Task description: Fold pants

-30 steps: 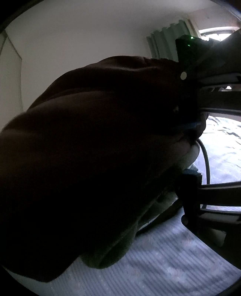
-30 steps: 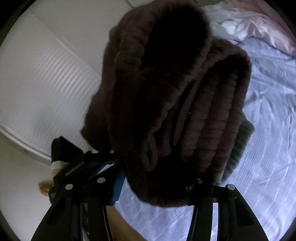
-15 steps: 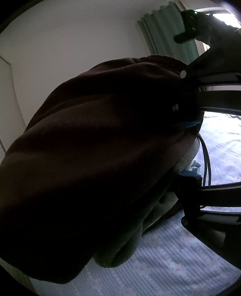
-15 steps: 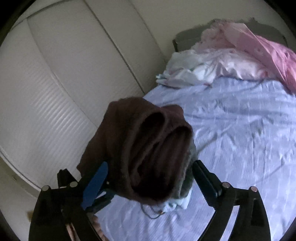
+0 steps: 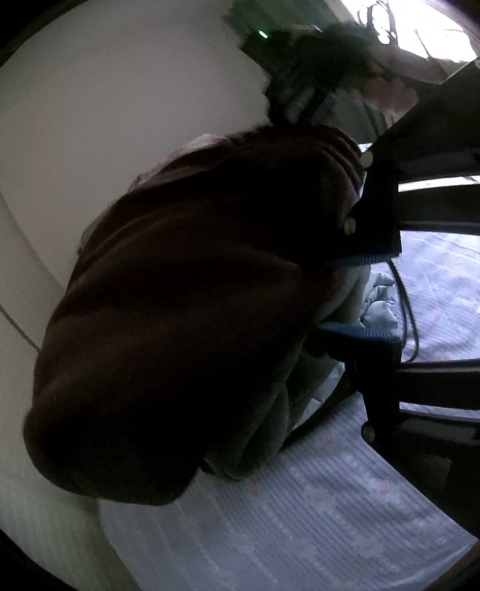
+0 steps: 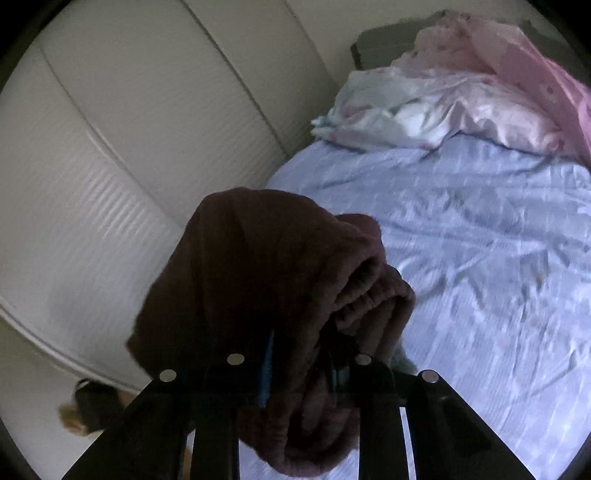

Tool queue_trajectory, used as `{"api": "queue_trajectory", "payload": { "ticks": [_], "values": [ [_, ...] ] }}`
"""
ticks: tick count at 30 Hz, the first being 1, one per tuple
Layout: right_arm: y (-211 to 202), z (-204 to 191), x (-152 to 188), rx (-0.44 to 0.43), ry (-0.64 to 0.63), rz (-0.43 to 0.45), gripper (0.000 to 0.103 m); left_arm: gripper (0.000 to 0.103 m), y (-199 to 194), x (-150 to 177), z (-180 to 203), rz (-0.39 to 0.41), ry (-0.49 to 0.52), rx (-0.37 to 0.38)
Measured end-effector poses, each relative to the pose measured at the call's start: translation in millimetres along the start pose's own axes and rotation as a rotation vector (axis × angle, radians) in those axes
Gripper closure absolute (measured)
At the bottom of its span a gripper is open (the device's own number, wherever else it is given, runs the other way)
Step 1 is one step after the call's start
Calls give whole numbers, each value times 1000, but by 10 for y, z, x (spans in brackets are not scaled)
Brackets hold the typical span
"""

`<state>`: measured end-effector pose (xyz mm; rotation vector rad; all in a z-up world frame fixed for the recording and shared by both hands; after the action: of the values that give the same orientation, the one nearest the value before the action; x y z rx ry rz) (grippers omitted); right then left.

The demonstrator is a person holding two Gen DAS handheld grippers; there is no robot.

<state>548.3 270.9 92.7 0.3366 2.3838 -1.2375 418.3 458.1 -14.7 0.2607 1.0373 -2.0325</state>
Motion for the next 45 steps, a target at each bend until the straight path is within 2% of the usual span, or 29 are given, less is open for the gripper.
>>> {"api": "queue_trajectory", "payload": {
  "ticks": [3, 5, 6, 7, 10, 12, 13, 14, 15, 18, 19, 20, 21, 22, 25, 27, 28, 30, 33, 36, 38, 39, 40, 41, 43, 45],
  "values": [
    [250, 203, 91, -50, 108, -87, 80, 78, 0, 21, -77, -14, 11, -36],
    [291, 248, 108, -72, 116, -106, 80, 75, -21, 78, -8, -25, 28, -42],
    [273, 249, 111, -68, 113, -109, 79, 74, -104, -72, -82, -26, 38, -57],
    [247, 247, 104, -66, 106, -103, 78, 72, 123, -95, 229, -28, 57, -97],
    [164, 192, 59, -89, 105, -69, 76, 70, -122, -86, 522, -16, 191, -230],
    [128, 147, 51, -92, 100, -62, 76, 59, -366, -102, 855, 38, 313, -277],
    [132, 130, 44, -85, 92, -61, 76, 43, -509, -157, 1073, 110, 387, -285],
    [133, 134, 47, -84, 89, -62, 76, 22, -576, -226, 1215, 170, 437, -299],
    [119, 120, 66, -87, 93, -63, 76, 17, -623, -332, 1382, 212, 478, -313],
    [146, 164, 83, -96, 110, -67, 76, 20, -403, -794, 1720, 235, 575, -202],
    [146, 180, 85, -101, 124, -66, 76, 35, -294, -908, 1750, 230, 579, -182],
    [147, 205, 89, -104, 136, -67, 76, 59, -149, -1000, 1733, 210, 580, -169],
    [139, 231, 97, -104, 153, -69, 76, 68, 62, -1097, 1693, 149, 574, -167],
    [125, 254, 103, -103, 167, -71, 76, 76, 247, -1183, 1493, 103, 564, -171],
    [113, 312, 124, -80, 169, -62, 76, 88, 539, -1127, 1303, 29, 538, -211],
    [133, 334, 141, -62, 157, -58, 76, 89, 594, -998, 1277, -9, 554, -215],
    [146, 337, 148, -56, 152, -58, 76, 91, 598, -918, 1297, -41, 556, -236],
    [183, 342, 161, -53, 151, -67, 76, 91, 783, -791, 1084, -105, 554, -290],
    [287, 333, 212, -40, 145, -109, 75, 90, 804, -747, 1007, -120, 548, -314],
    [236, 256, 194, -29, 112, -88, 75, 89, 614, -771, 1080, -78, 535, -302],
    [103, 178, 171, -48, 83, -47, 71, 78, 546, -750, 1114, -54, 539, -322],
    [54, 142, 170, -53, 69, -41, 61, 73, 528, -730, 1122, -42, 540, -334],
    [6, 112, 172, -36, 54, -32, 42, 62, 474, -716, 1143, -24, 543, -350],
    [-29, 99, 181, -23, 45, -24, 35, 55, 405, -698, 1162, -5, 547, -368],
    [-90, 71, 207, -10, 25, 3, 32, 49, 295, -642, 1212, 17, 564, -425],
    [-118, 57, 244, 11, 4, 9, 32, 48, 218, -615, 1210, 34, 583, -450]
  ]
}}
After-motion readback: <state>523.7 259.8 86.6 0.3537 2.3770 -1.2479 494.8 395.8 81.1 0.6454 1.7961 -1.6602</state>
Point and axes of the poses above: each gripper's, at about its wrist camera, not at the fingertips, and y roughly the way its jaws point, z to its right, x to its underside, the point moved 5 cm from there along y, roughly the way its jaws point, and after that the axes turned 8 degrees about y, right-handed, at the moved point
